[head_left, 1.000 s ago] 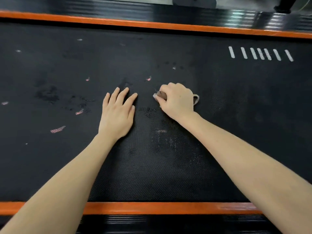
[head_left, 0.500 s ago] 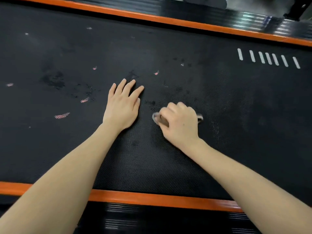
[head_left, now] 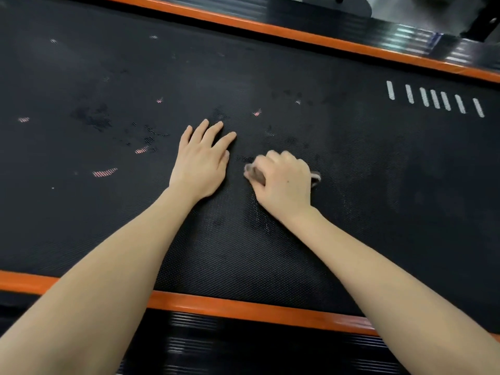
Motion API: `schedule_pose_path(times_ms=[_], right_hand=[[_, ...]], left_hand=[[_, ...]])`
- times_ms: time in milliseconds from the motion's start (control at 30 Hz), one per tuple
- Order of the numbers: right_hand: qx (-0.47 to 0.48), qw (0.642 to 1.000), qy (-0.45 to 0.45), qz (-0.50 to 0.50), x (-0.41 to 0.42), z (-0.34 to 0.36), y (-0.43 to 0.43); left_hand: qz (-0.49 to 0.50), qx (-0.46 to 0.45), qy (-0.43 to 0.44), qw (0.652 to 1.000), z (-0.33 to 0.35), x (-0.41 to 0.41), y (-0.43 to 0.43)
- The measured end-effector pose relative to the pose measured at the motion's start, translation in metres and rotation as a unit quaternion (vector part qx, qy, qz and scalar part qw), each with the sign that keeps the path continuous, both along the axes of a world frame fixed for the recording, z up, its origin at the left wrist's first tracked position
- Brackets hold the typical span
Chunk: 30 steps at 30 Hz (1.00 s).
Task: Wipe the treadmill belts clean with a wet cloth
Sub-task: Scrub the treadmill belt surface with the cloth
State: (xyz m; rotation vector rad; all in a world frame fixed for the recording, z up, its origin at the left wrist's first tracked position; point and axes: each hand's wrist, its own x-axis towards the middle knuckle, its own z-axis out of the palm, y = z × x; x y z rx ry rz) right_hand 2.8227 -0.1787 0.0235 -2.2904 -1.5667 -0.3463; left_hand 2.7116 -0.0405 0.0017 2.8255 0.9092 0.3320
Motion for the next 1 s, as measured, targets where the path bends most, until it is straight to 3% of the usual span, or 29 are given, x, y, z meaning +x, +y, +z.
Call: schedule_pose_path(times_ms=[167, 233, 300, 400, 467, 533, 633, 900, 1000], right_hand=[[-0.025, 0.992, 0.005, 0.12, -0.018, 0.001, -0.081], [-0.034, 0.993, -0.032, 0.109, 0.007, -0.001, -0.065], [-0.022, 0.997, -0.064, 0.025, 0.044, -0.002, -0.034], [-0.011, 0.997, 0.002, -0.071, 0.091, 0.007, -0.01], [-0.005, 0.998, 0.02, -0.054, 0.101, 0.011, -0.014], [0.032, 0.999, -0.042, 0.008, 0.101, 0.015, -0.026], [-0.007, 0.993, -0.089, 0.08, 0.098, -0.001, -0.036], [0.039, 0.991, -0.072, 0.107, 0.123, -0.014, -0.008], [0.041, 0.996, -0.064, 0.048, 0.141, -0.02, 0.009]], left_hand=[[0.0, 0.0, 0.006, 1.0, 0.0, 0.0, -0.001], [0.001, -0.001, 0.003, 1.0, 0.0, 0.0, 0.0], [0.001, -0.002, -0.001, 1.0, 0.001, -0.001, 0.0], [-0.001, -0.003, 0.0, 1.0, 0.0, 0.0, 0.0], [0.001, -0.001, 0.001, 1.0, 0.0, 0.0, -0.001], [0.002, -0.006, 0.005, 1.0, 0.002, 0.0, -0.001], [0.003, -0.01, 0.015, 1.0, 0.005, 0.0, -0.002], [0.05, 0.022, 0.016, 0.998, 0.018, 0.026, 0.029], [0.077, 0.02, 0.043, 0.996, 0.012, 0.045, 0.045]])
